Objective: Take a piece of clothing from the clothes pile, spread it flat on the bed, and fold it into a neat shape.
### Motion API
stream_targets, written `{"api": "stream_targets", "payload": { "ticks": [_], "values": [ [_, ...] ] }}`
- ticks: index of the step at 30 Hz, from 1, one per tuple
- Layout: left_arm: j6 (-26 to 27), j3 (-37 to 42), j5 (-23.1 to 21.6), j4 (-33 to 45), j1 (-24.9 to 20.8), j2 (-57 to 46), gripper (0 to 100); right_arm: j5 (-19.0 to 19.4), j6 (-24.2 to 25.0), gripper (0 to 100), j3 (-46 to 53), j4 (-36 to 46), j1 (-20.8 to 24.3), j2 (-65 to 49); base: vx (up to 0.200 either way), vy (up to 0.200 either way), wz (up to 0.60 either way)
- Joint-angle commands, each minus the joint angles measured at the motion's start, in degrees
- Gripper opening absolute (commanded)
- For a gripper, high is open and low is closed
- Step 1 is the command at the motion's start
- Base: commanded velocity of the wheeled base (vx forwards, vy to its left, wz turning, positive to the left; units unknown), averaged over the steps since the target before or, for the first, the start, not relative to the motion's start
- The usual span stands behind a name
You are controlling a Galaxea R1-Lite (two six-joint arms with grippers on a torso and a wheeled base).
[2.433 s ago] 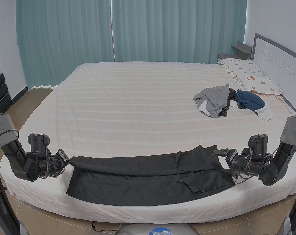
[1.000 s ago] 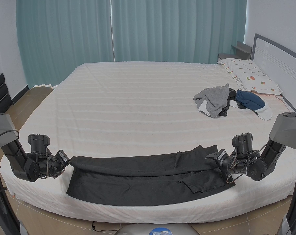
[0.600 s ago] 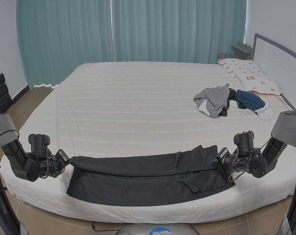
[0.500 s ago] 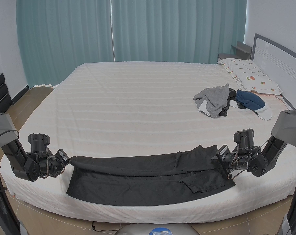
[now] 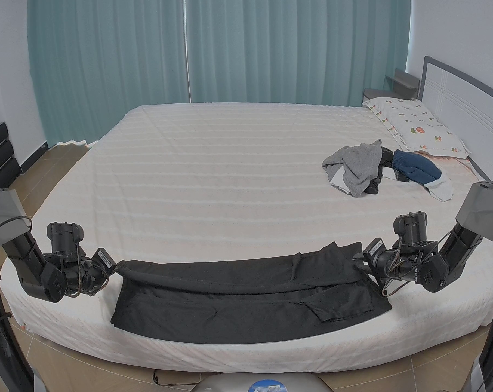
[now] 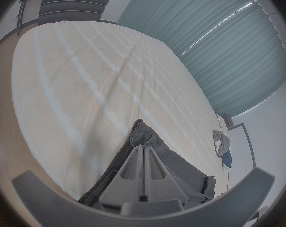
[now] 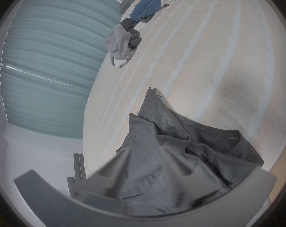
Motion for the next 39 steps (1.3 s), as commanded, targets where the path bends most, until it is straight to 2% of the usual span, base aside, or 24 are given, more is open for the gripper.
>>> {"api": "stream_targets", "payload": {
  "ticks": [1,10,12,22,23,32,39],
  "values": [
    [0.07,0.06,-0.08,-0.02,0.02,0.13,0,0.39,-1.32,100,0.10,-0.05,0.01,0.41,0.000,0.000,0.00],
    [0.15,0.32,-0.08,-0.02,0.02,0.13,0,1.27,-3.96,100,-1.04,-0.05,0.10,1.73,0.000,0.000,0.00],
    [0.15,0.41,-0.08,-0.02,-0.07,0.13,0,1.27,-5.98,100,-2.18,-0.05,0.27,3.84,0.000,0.000,0.00],
    [0.24,0.41,-0.08,-0.02,-0.07,0.13,0,1.01,-7.56,100,-5.00,-0.05,0.10,7.53,0.000,0.000,0.00],
    [0.33,0.41,0.01,-0.02,-0.07,0.13,0,1.01,-8.09,0,-5.00,-0.14,0.10,7.88,0.000,0.000,0.00],
    [0.51,0.67,0.01,-0.02,0.02,0.13,0,0.22,-10.46,0,-4.12,-0.14,-0.96,7.62,0.000,0.000,0.00],
    [0.86,1.03,-0.08,0.15,0.02,0.13,0,-1.10,-10.29,0,-3.50,-0.14,-2.71,5.86,0.000,0.000,0.00]
  ]
}}
